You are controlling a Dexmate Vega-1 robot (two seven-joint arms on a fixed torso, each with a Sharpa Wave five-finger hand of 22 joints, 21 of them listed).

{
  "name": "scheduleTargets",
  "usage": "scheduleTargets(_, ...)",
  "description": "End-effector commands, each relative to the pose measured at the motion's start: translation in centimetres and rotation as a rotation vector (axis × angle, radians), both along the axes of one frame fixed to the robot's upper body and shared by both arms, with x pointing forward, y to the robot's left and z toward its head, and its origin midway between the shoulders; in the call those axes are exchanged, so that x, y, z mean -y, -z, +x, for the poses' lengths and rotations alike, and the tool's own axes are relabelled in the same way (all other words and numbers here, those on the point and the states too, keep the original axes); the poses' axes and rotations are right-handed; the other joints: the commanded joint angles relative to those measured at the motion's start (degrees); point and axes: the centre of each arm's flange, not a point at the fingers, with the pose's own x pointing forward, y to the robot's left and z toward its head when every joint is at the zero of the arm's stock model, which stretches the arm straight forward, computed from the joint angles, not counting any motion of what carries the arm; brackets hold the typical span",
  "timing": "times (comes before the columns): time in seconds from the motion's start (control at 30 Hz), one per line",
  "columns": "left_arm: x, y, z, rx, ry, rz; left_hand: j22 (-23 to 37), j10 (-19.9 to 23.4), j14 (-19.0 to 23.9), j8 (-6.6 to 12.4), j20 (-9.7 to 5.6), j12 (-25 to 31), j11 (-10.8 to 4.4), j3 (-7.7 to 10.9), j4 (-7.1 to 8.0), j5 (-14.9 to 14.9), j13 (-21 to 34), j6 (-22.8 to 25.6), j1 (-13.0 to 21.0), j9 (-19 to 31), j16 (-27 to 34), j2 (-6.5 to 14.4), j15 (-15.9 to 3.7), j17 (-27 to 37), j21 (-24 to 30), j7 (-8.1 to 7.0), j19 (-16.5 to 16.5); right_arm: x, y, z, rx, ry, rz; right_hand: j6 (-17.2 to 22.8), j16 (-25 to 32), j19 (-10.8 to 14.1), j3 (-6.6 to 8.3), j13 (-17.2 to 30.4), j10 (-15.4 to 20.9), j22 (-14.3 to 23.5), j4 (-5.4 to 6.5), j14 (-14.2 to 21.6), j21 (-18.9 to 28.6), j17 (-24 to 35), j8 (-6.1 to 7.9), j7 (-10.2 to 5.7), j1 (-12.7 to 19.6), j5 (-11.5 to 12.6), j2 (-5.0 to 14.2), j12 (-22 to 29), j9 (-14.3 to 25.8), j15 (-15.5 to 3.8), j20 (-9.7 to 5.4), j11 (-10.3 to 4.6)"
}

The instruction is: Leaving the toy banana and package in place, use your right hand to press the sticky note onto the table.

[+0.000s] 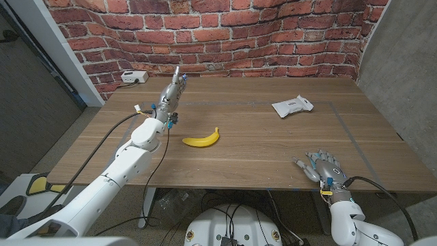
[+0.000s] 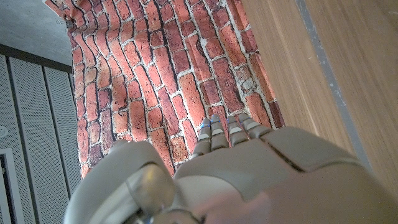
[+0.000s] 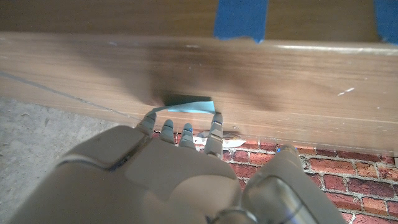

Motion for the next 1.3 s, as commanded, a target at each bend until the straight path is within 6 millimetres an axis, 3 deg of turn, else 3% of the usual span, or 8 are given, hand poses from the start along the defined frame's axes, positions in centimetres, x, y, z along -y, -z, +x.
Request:
scheduleTargets(0.03, -0.2, 0.1, 0.3, -0.004, 0.004, -0.003, 0.11, 0.37, 0.1, -0.18, 0.07, -0.24, 0.16, -0.51, 0.11, 0.08, 0.25, 0.45, 0.47, 0.2, 0.03, -0.04, 0.06, 0.21, 0.02, -0.01, -0.04, 0.0, -0.6, -0.2, 0.027, 0.015, -0.006, 0.81, 0.48, -7.92, 0.61, 0.09, 0.72, 0.25, -0.13, -3.58, 0.45, 0.13, 0.25, -0.09, 0.17, 0.01, 0.88, 0.54, 0.05, -0.55, 0.49, -0.42)
scheduleTargets(0.27, -0.2, 0.1, 0.4, -0.005, 0.005, -0.004, 0.11, 0.38, 0.09, -0.22, 0.12, -0.28, 0.17, -0.54, 0.11, 0.06, 0.26, 0.52, 0.52, 0.2, 0.01, 0.0, 0.09, 0.21, 0.02, 0.02, -0.05, 0.5, -1.0, -0.6, 0.074, 0.056, -0.013, 0.3, 0.5, -7.88, 0.72, 0.08, 1.17, 0.24, -0.28, -3.28, 0.44, 0.11, -0.02, -0.18, 0.44, -0.01, 0.97, 0.69, 0.04, -0.51, 0.58, -0.63)
scheduleTargets(0.33, -0.2, 0.1, 0.5, -0.004, 0.006, -0.009, 0.11, 0.36, 0.03, -0.25, 0.16, -0.3, 0.17, -0.55, 0.11, 0.06, 0.26, 0.49, 0.53, 0.2, -0.01, 0.01, 0.09, 0.21, 0.02, -0.03, -0.05, 0.7, -1.1, -0.9, 0.105, 0.064, -0.011, -1.05, 0.79, -6.65, 0.86, 0.07, 2.5, 0.22, -0.51, -2.14, 0.86, 0.09, -0.54, -0.03, 0.81, -0.07, 1.04, 1.14, 0.03, -0.65, 0.66, -1.22)
scheduleTargets(0.5, -0.2, 0.2, 0.5, -0.007, 0.003, -0.012, 0.11, 0.39, 0.09, -0.3, 0.22, -0.32, 0.12, -0.57, 0.11, 0.05, 0.26, 0.49, 0.56, 0.2, 0.01, 0.04, 0.06, 0.21, 0.0, -0.15, -0.08, 0.9, -1.4, -1.2, 0.132, 0.071, -0.008, -2.09, 0.97, -5.76, 0.95, 0.05, 3.62, 0.2, -0.74, -1.18, 1.14, 0.06, -0.87, -0.08, 1.12, -0.1, 1.02, 1.49, 0.01, -0.98, 0.6, -1.05)
scheduleTargets(1.3, -0.1, -0.7, 0.4, 0.008, 0.001, -0.002, 0.12, 0.69, 0.19, -0.37, 0.28, -0.33, 0.23, -0.64, 0.12, -0.01, 0.27, 0.87, 0.72, 0.21, 0.03, 0.22, 0.05, 0.21, -0.01, -0.1, -0.12, 2.8, -1.0, -0.7, 0.052, 0.131, -0.026, -1.79, 0.4, -5.89, 0.94, 0.05, 2.4, 0.19, -0.93, -1.87, 0.93, 0.09, -0.61, -0.07, 1.28, -0.21, 0.88, 0.84, -0.01, -0.78, 0.43, -0.59)
